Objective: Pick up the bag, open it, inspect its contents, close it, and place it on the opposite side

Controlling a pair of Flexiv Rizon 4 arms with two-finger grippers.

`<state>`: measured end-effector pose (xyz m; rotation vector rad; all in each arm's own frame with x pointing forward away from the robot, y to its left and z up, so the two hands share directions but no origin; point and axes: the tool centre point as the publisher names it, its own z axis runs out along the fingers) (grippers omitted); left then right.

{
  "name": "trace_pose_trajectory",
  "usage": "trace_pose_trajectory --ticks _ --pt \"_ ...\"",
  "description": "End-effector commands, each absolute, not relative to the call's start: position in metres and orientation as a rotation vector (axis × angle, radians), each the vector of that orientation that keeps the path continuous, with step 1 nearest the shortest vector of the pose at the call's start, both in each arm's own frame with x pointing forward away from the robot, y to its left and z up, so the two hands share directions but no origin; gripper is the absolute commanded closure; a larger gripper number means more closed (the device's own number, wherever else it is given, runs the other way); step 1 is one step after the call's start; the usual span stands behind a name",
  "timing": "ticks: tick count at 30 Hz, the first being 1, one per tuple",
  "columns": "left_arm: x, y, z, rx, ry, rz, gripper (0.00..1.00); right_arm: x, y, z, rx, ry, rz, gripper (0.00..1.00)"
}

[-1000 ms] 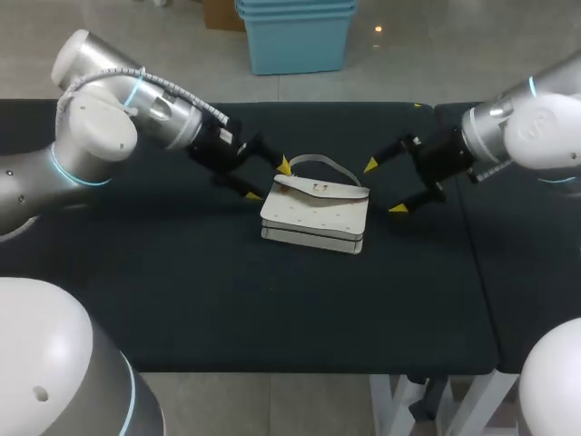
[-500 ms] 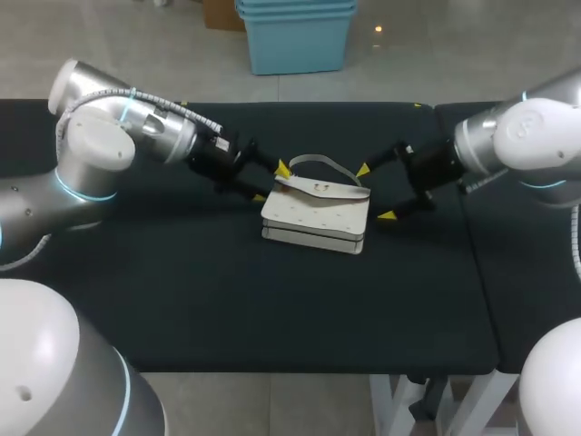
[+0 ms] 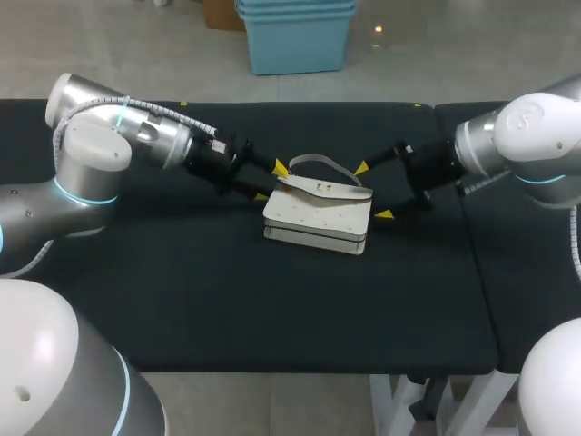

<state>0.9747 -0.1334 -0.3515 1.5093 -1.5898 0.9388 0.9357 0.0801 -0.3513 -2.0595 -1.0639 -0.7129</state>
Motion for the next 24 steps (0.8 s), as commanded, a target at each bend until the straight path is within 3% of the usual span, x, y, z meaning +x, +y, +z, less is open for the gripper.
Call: trace_pose_trajectory --ticks 1,20,24 --pt "0.968 -0.13 -0.348 1.51 -1.58 0.958 0.22 0.933 0.083 -0.353 -2.048 -1.059 -0.722 0.01" --pt "0.974 -0.144 -0.353 1.423 -1.587 0.972 0.31 0.933 0.093 -0.36 -1.837 -1.117 -0.994 0.0" --pt "0.976 -0.143 -0.356 1.4 -1.584 0.993 0.37 0.934 0.095 -0.358 -1.811 -1.13 -1.026 0.09"
